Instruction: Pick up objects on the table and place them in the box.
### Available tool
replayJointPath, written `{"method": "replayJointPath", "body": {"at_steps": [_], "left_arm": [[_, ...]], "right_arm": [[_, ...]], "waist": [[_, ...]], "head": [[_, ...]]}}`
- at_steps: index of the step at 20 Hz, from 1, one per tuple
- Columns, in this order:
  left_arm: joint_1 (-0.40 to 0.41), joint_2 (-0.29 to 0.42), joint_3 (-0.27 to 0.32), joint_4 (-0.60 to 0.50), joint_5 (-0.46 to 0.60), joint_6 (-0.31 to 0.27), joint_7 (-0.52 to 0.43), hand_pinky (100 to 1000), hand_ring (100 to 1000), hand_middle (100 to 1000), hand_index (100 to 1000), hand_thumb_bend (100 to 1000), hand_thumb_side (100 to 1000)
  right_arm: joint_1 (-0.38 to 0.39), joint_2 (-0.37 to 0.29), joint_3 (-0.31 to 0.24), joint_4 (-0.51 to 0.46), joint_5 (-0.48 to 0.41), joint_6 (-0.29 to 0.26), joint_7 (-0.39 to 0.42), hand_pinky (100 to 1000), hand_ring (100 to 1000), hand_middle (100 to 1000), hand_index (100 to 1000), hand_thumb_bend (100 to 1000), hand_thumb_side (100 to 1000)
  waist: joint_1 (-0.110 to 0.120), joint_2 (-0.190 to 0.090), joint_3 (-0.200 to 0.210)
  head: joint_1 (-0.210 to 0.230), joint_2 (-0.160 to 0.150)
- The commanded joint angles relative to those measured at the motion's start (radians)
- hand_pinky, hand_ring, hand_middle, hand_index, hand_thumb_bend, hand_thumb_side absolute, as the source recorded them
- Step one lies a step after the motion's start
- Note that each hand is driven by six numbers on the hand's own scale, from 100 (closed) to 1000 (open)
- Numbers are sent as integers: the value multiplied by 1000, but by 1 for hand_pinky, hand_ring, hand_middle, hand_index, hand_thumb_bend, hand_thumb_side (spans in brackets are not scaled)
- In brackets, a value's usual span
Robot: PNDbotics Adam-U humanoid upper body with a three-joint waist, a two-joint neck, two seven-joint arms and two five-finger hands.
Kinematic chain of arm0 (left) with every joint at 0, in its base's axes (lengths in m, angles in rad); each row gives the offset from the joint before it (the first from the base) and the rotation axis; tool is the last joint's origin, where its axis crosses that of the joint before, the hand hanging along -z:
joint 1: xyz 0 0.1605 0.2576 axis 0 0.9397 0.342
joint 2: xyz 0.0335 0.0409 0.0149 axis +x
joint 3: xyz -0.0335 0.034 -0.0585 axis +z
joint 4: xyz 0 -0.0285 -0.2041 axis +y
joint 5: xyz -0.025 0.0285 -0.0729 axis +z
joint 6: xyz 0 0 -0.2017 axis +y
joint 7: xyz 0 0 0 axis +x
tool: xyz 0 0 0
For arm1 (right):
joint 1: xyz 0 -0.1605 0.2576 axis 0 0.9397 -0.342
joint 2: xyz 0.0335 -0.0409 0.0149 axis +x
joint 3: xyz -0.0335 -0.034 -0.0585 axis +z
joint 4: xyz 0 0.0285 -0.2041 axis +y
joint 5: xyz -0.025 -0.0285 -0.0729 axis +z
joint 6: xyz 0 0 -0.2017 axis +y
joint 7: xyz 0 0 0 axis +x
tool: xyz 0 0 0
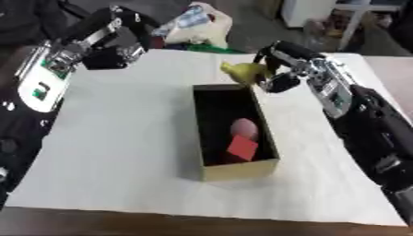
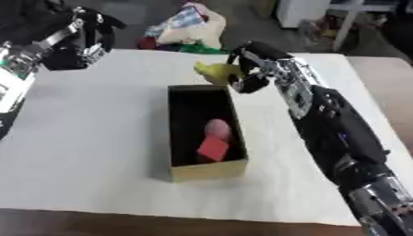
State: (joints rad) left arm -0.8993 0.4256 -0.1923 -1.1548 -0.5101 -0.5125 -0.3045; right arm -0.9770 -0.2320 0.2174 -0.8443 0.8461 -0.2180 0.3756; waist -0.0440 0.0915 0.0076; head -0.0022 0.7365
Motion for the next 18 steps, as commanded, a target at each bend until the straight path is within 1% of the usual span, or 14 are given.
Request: {"method": "replayJointPath", "body": {"at_steps": [1, 3, 4, 5, 6, 7, 8, 9, 10, 11, 12, 13, 16, 18], "left_arm": [[-16, 24, 8, -18, 15, 1, -7, 676, 591, 515, 830, 100, 893], [-14, 24, 8, -21, 21, 3, -10, 676, 590, 514, 830, 100, 899], [-13, 23, 8, -23, 26, 4, -12, 676, 590, 514, 831, 100, 901], [-12, 23, 8, -26, 29, 5, -14, 676, 590, 515, 831, 100, 902], [-11, 24, 8, -28, 32, 5, -17, 676, 591, 515, 831, 100, 903], [-10, 25, 8, -30, 35, 6, -18, 677, 591, 515, 831, 100, 903], [-8, 26, 8, -32, 38, 7, -20, 677, 591, 515, 831, 100, 904], [-7, 27, 10, -34, 42, 9, -20, 677, 591, 515, 831, 100, 905], [-5, 29, 11, -36, 45, 10, -21, 676, 590, 514, 831, 100, 905], [-3, 30, 12, -39, 49, 12, -21, 676, 591, 514, 831, 100, 906], [-1, 31, 12, -42, 53, 14, -22, 676, 591, 514, 831, 100, 906], [1, 33, 13, -46, 57, 15, -23, 676, 591, 514, 831, 100, 906], [6, 38, 16, -57, 71, 21, -23, 676, 590, 513, 831, 100, 904], [11, 43, 19, -68, 84, 27, -22, 675, 589, 512, 831, 100, 903]], "right_arm": [[-16, 14, 23, 24, -3, -44, 55, 659, 548, 336, 508, 100, 100], [-12, 28, 31, 46, 3, -71, 87, 688, 580, 390, 552, 100, 100], [-12, 32, 36, 51, 12, -84, 102, 724, 627, 488, 682, 100, 100], [-11, 33, 40, 48, 28, -96, 114, 735, 645, 519, 723, 100, 100], [-10, 33, 42, 42, 46, -108, 122, 759, 703, 623, 825, 100, 152], [-8, 31, 42, 34, 64, -118, 130, 777, 739, 710, 878, 100, 262], [-7, 28, 39, 22, 82, -124, 132, 794, 769, 782, 928, 100, 427], [-5, 24, 33, 9, 98, -125, 129, 812, 790, 826, 953, 100, 487], [-4, 19, 28, -5, 113, -123, 123, 824, 807, 864, 971, 100, 524], [-3, 14, 20, -20, 126, -118, 116, 833, 819, 896, 984, 100, 568], [-1, 8, 13, -35, 135, -113, 109, 839, 826, 913, 991, 123, 604], [1, 2, 5, -51, 140, -107, 102, 840, 828, 918, 993, 135, 619], [6, -19, -18, -99, 134, -87, 77, 838, 825, 918, 995, 148, 640], [11, -37, -34, -137, 115, -72, 50, 831, 816, 898, 990, 129, 628]], "waist": [[6, -19, 1], [6, -19, 2], [6, -18, 3], [7, -17, 3], [7, -16, 3], [7, -16, 4], [8, -15, 3], [7, -15, 2], [7, -15, 1], [7, -15, 0], [7, -15, -1], [7, -16, -2], [7, -18, -5], [7, -20, -6]], "head": [[0, -10], [1, -9], [2, -8], [3, -8], [5, -8], [7, -8], [9, -7], [10, -6], [13, -6], [15, -5], [17, -4], [19, -3], [26, -1], [32, 0]]}}
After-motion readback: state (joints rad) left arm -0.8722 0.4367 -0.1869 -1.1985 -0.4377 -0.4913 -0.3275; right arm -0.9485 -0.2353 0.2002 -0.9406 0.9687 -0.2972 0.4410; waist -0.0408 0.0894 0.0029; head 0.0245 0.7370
